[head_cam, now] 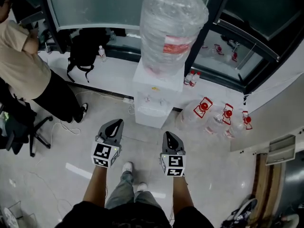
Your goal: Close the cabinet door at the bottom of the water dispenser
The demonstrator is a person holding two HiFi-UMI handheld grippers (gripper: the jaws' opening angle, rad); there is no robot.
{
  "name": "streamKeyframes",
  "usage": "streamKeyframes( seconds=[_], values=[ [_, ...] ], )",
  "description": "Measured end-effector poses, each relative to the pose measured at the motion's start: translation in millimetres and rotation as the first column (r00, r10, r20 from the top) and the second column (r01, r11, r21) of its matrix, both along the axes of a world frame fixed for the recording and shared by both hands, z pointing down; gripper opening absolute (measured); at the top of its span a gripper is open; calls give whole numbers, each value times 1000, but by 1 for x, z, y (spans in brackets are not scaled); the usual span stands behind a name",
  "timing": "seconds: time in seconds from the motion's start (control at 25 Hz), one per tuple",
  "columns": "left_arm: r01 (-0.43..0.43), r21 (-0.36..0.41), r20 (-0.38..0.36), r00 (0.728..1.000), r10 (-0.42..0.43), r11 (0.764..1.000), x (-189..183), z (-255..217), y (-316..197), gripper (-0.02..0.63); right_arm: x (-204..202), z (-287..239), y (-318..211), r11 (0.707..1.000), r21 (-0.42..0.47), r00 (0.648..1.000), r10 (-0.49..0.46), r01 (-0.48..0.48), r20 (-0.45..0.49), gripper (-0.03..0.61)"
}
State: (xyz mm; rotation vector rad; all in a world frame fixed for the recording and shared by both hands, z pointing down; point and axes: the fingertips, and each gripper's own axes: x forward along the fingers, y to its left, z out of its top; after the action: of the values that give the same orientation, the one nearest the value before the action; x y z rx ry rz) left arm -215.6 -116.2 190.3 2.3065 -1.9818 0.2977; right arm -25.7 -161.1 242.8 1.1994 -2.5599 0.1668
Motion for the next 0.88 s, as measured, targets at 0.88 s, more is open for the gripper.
streamKeyframes(
  seconds=[0.88],
  values=[
    [42,89,37,998,-45,995,19,-103,96,14,32,-122,72,990,141,999,13,-17,30,12]
  ],
)
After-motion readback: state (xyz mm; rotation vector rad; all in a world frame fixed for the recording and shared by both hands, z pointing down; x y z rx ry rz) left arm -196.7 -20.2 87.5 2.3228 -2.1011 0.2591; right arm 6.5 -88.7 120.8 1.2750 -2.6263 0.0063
